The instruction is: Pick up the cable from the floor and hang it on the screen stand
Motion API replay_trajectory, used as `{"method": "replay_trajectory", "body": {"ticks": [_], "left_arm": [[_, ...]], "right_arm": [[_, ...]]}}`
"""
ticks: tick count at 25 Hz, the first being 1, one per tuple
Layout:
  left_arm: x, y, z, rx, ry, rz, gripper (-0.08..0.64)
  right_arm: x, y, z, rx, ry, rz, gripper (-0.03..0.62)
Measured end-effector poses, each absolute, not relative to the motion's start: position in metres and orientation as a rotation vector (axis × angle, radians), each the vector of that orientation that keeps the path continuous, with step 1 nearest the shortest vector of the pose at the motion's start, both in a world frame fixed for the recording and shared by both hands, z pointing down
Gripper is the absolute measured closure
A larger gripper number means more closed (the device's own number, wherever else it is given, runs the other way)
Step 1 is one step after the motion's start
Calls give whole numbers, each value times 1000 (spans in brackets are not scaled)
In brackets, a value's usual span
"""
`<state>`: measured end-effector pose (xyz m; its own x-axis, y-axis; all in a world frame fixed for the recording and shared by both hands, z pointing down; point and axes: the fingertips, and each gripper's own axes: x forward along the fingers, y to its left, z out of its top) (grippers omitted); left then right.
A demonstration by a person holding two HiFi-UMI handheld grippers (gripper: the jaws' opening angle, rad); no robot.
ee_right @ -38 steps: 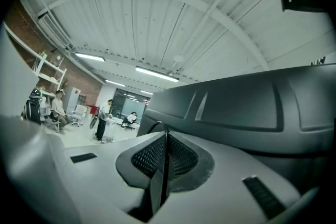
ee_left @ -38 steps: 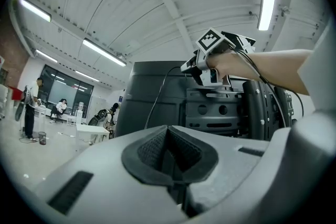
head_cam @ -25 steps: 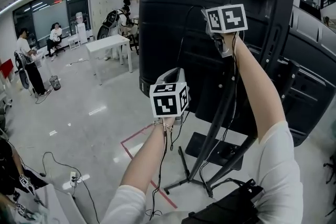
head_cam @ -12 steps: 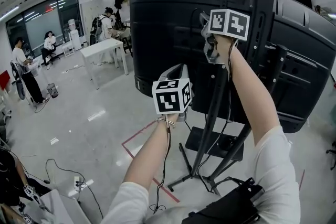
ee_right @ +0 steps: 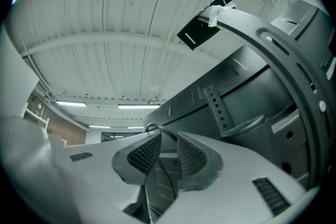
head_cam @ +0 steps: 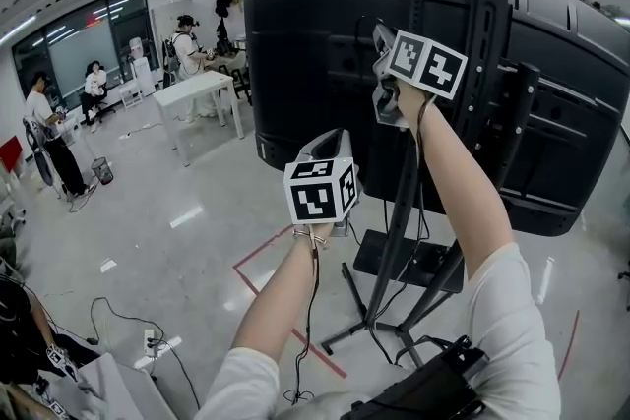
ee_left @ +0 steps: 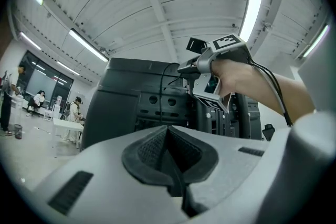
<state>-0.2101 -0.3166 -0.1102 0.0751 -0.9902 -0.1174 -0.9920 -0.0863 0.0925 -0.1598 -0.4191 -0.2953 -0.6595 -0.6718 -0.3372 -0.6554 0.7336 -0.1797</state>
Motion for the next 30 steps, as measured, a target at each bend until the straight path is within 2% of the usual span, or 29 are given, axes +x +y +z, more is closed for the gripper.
{"method": "replay_trajectory", "body": {"ticks": [12, 20, 30], "left_arm": [[-195, -291, -93, -2332, 2102, 207, 557], [-175, -274, -61, -2354, 2091, 204, 558], [-158, -253, 13, -2374, 2134, 132, 558]], "right_arm": [[-148, -387, -231, -966, 2579, -234, 509], [-113, -344, -116, -1117, 2705, -119, 511], [-71, -294, 7, -1269, 2785, -136, 522]]}}
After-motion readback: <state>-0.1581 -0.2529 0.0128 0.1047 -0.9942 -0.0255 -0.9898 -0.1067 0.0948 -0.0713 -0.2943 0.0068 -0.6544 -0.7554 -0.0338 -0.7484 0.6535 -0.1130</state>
